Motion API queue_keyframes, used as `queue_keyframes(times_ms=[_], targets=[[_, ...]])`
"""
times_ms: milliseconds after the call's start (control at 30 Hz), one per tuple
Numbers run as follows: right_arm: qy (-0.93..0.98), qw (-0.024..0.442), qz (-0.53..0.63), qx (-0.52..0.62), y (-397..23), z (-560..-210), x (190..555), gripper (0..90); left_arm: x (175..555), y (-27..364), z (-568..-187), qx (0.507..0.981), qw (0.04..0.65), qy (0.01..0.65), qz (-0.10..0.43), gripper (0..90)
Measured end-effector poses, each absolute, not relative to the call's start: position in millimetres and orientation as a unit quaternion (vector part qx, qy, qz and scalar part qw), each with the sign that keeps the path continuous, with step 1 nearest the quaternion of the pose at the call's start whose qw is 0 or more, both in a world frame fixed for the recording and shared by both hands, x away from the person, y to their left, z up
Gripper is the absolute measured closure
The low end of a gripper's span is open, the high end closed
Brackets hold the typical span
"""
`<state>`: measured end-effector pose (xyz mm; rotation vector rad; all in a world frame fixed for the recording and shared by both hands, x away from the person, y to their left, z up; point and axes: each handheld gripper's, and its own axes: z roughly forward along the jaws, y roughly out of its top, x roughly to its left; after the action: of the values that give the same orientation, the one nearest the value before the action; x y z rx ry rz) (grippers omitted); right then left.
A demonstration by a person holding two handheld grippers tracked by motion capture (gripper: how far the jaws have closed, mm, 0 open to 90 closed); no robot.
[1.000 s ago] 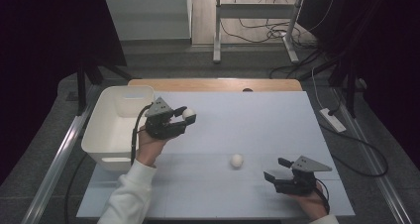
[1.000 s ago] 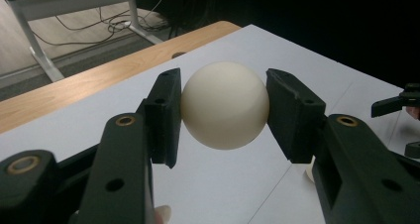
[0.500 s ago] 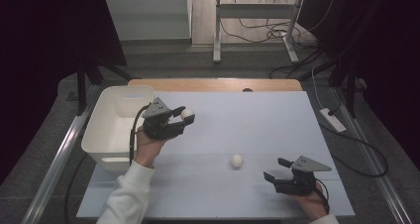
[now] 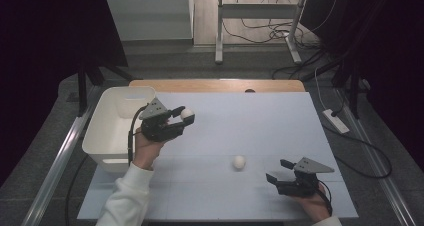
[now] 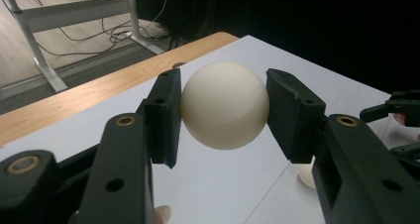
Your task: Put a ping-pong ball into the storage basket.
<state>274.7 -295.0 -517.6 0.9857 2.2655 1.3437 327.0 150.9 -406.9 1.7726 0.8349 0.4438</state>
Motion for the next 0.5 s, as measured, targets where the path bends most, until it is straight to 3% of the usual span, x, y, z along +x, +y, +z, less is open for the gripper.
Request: queue_keyframes(times_ms=[500], targets=[[0.797, 0.161, 0.468, 0.346, -294.1, -518.4, 274.7, 20.5, 322.3, 159.0, -404.4, 0.739, 0.542, 0.353, 0.188, 50.7]])
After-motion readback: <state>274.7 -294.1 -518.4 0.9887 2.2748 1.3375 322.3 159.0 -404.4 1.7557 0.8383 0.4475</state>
